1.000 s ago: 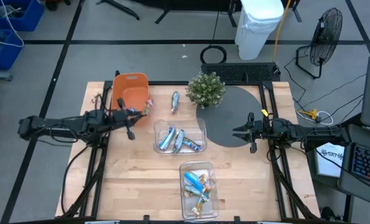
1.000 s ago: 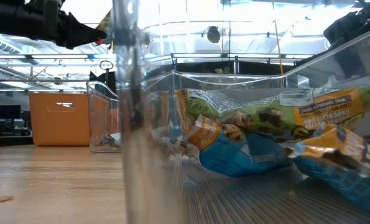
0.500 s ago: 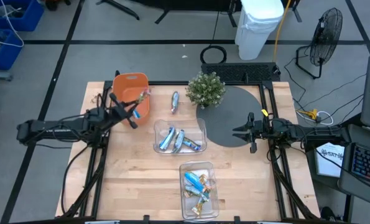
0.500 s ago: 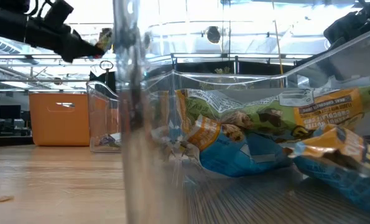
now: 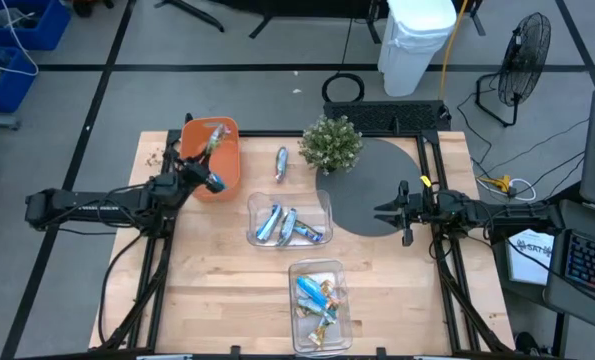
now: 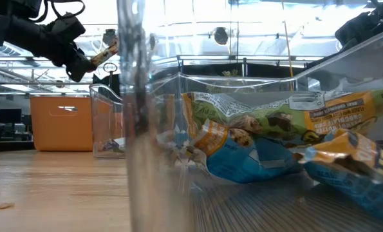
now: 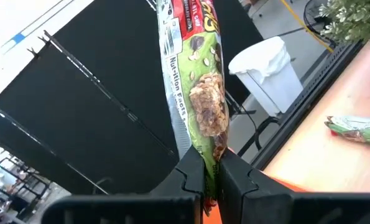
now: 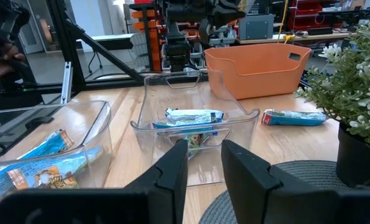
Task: Pick and place Granola Bars by type
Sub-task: Put the red granola bar into the orange bin
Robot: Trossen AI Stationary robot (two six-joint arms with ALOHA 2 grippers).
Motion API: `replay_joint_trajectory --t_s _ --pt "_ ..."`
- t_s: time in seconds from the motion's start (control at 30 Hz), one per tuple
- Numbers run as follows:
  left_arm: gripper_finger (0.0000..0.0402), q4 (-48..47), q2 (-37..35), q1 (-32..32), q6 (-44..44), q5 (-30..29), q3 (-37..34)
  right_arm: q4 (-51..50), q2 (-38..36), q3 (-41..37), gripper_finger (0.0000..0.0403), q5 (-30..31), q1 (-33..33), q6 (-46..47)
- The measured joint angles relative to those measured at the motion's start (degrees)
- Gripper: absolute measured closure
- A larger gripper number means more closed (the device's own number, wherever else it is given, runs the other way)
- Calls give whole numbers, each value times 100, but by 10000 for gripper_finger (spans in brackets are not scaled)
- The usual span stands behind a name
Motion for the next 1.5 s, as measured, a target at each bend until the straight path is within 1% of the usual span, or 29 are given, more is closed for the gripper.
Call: replay_joint_trajectory --t_s 0.07,0.1,0.13,0.23,0.27,0.3,0.33,0.37,0.4,0.43,0.5,0.57,0.63,0.73,0.87,1.07,1.17,1.4,1.5 --pt "384 0 42 0 -121 -39 0 -1 0 -1 314 0 -1 0" --pt "384 6 53 0 -333 -160 0 1 0 -1 314 0 -1 0" --pt "384 27 60 8 -658 -402 0 0 0 0 314 0 0 0" --pt "384 15 58 44 -1857 -1608 0 0 0 -1 314 0 -1 0" --pt "384 -5 58 58 -2113 -1933 0 1 -2 -1 314 0 -1 1" --pt "384 -29 58 64 -2307 -2158 0 -1 -1 1 314 0 1 0" --pt "384 -44 58 80 -2433 -2213 0 -1 0 -1 314 0 -1 -1" --pt "384 -67 58 96 -2563 -2146 1 1 -1 -2 314 0 -1 2" --pt "384 -149 57 112 -2753 -1940 6 0 -1 0 314 0 0 -1" --pt "384 -329 52 149 -3039 -1609 25 2 0 -1 314 0 1 0" --pt "384 -962 53 292 -3753 -662 150 -1 -2 -2 314 0 1 -1" --pt "384 -1917 92 569 -4632 179 379 0 0 0 314 0 0 1" --pt "384 -2819 226 906 -5366 521 615 2 0 1 314 0 0 -1" --pt "384 -3700 446 1361 -5863 795 889 0 -1 0 314 0 0 -1" --pt "384 -3837 695 1825 -5891 1589 992 0 -2 0 314 0 0 1" --pt "382 -3905 1021 2379 -5876 2443 991 1 -2 -1 314 0 -1 -1" --pt "376 -3938 1178 2504 -5953 2653 992 0 -2 -1 314 0 -1 0" --pt "381 -3940 1482 2546 -6279 2959 992 0 -2 -1 314 0 0 0" --pt "357 -3921 1535 2544 -6343 3192 992 1 -2 1 314 0 2 1"
